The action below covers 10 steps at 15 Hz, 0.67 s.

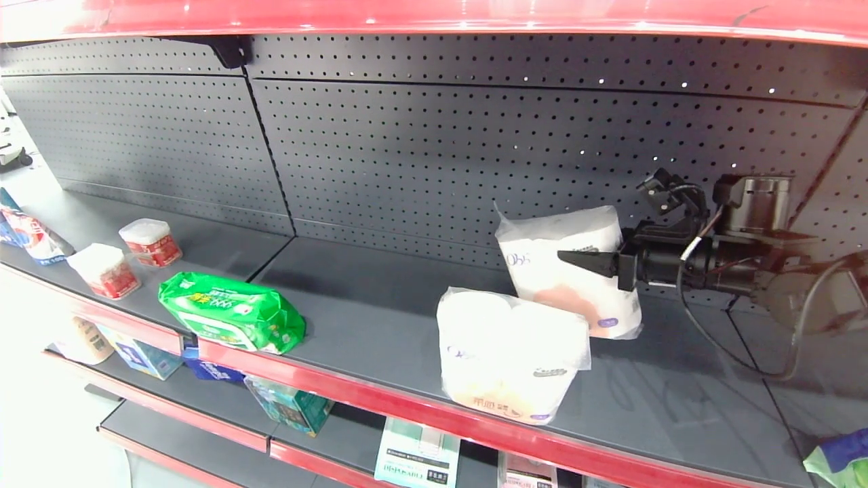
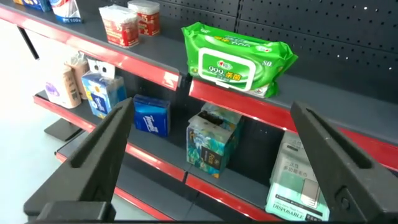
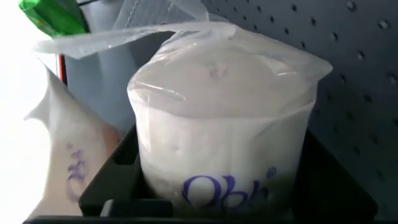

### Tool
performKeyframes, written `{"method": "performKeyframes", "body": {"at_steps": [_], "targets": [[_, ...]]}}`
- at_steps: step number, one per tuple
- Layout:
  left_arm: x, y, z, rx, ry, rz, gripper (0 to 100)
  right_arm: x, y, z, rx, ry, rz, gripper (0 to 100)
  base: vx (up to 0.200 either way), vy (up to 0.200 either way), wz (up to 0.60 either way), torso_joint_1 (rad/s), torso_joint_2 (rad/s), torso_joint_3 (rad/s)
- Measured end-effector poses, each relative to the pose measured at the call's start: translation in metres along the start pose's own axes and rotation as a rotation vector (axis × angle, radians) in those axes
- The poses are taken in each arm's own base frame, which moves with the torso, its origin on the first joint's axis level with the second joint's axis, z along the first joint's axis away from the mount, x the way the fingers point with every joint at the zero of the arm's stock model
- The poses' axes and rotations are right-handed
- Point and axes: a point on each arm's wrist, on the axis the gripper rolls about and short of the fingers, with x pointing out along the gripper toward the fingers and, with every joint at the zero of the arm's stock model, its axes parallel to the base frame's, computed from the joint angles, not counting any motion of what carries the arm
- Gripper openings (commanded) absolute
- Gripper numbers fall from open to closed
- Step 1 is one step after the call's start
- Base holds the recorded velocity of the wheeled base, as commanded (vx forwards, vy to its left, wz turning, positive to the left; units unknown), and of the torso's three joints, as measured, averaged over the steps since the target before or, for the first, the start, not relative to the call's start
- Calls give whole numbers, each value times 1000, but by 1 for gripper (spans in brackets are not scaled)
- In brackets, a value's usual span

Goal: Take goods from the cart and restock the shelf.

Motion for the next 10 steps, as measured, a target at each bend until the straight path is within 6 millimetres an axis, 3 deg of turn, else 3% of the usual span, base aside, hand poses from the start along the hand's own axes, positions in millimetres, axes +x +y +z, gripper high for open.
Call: {"method": "performKeyframes", "body": {"at_steps": [3, 5, 7, 10], "targets": [[0, 0, 0, 0, 0, 0, 100, 26, -5, -12, -45, -38, 84, 0, 0, 0, 0, 0, 0, 0], [0, 0, 0, 0, 0, 0, 100, 33, -7, -24, -83, -27, 119, 0, 0, 0, 0, 0, 0, 0], [0, 0, 0, 0, 0, 0, 100, 28, -11, -46, -187, -11, 178, 0, 0, 0, 0, 0, 0, 0], [0, 0, 0, 0, 0, 0, 100, 13, -19, -72, -194, 32, 178, 0, 0, 0, 0, 0, 0, 0]]}}
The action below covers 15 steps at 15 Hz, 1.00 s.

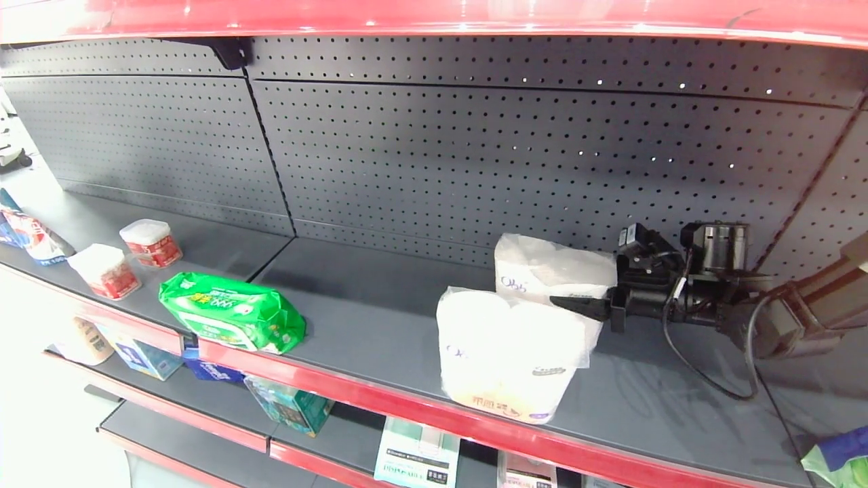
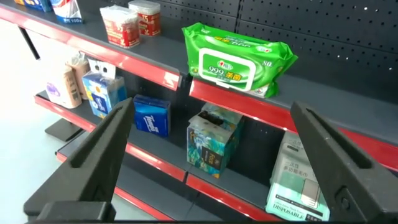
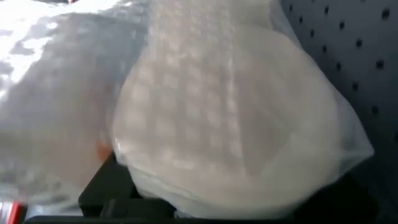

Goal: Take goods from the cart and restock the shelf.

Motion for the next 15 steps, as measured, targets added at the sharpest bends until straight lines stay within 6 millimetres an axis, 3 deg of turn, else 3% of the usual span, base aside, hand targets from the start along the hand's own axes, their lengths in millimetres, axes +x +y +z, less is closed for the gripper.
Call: {"method": "performKeyframes", "body": {"at_steps": [5, 11, 15], "targets": [[0, 0, 0, 0, 0, 0, 100, -5, 1, -14, -21, 12, 14, 0, 0, 0, 0, 0, 0, 0], [0, 0, 0, 0, 0, 0, 100, -3, -4, -10, -39, -23, 46, 0, 0, 0, 0, 0, 0, 0], [0, 0, 0, 0, 0, 0, 100, 10, -8, -6, -64, -40, 65, 0, 0, 0, 0, 0, 0, 0]]}}
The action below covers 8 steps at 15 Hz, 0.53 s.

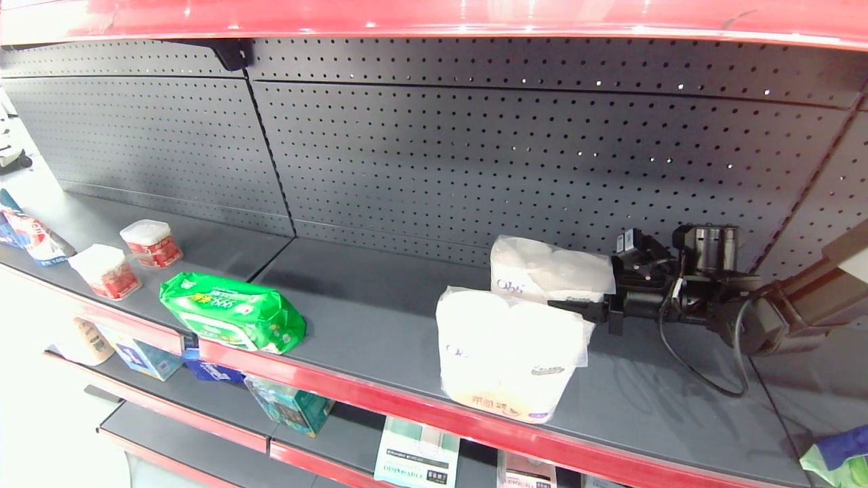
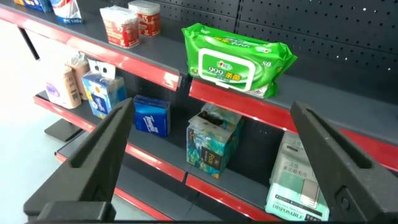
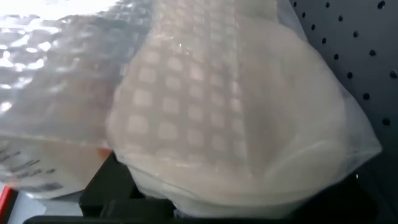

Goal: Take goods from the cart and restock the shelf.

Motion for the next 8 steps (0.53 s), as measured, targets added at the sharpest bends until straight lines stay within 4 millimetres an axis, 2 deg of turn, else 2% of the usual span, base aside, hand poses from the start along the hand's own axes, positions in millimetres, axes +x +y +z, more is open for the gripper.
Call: {"method": "performKeyframes", "body": {"at_steps": [4, 8], "targets": [[0, 0, 0, 0, 0, 0, 100, 10, -4, 3, -10, -4, -2, 0, 0, 0, 0, 0, 0, 0], [0, 0, 0, 0, 0, 0, 100, 10, -6, 0, -8, 23, -39, 0, 0, 0, 0, 0, 0, 0]]}}
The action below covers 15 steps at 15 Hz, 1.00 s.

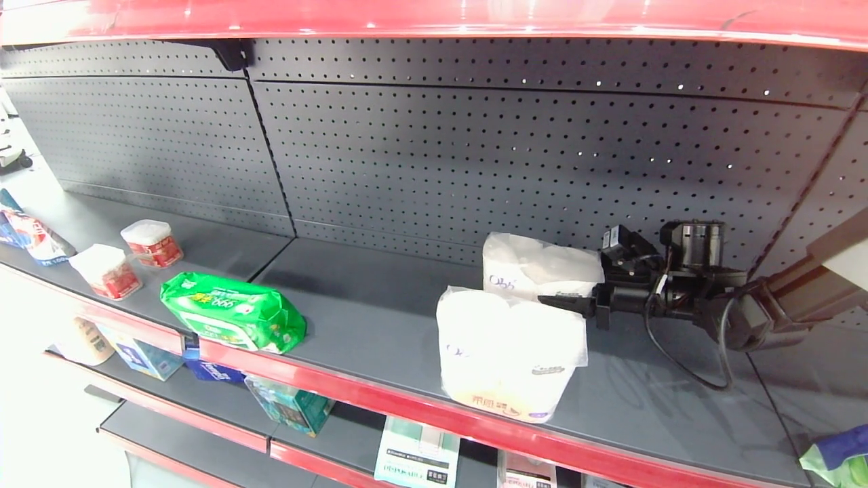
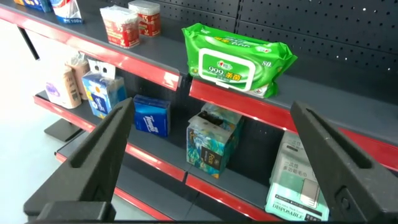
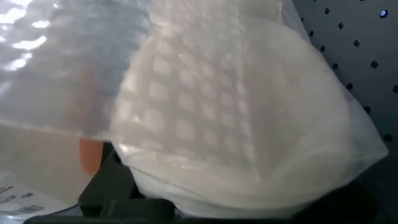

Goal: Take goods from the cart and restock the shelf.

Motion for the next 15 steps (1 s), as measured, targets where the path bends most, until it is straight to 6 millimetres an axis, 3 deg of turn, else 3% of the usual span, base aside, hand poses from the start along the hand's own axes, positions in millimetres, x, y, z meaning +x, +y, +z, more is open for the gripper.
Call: {"method": "performKeyframes", "body": {"at_steps": [5, 15], "targets": [[0, 0, 0, 0, 0, 0, 100, -6, -1, -4, 2, 18, -26, 0, 0, 0, 0, 0, 0, 0], [0, 0, 0, 0, 0, 0, 100, 1, 5, 5, -14, 5, -2, 0, 0, 0, 0, 0, 0, 0]]}}
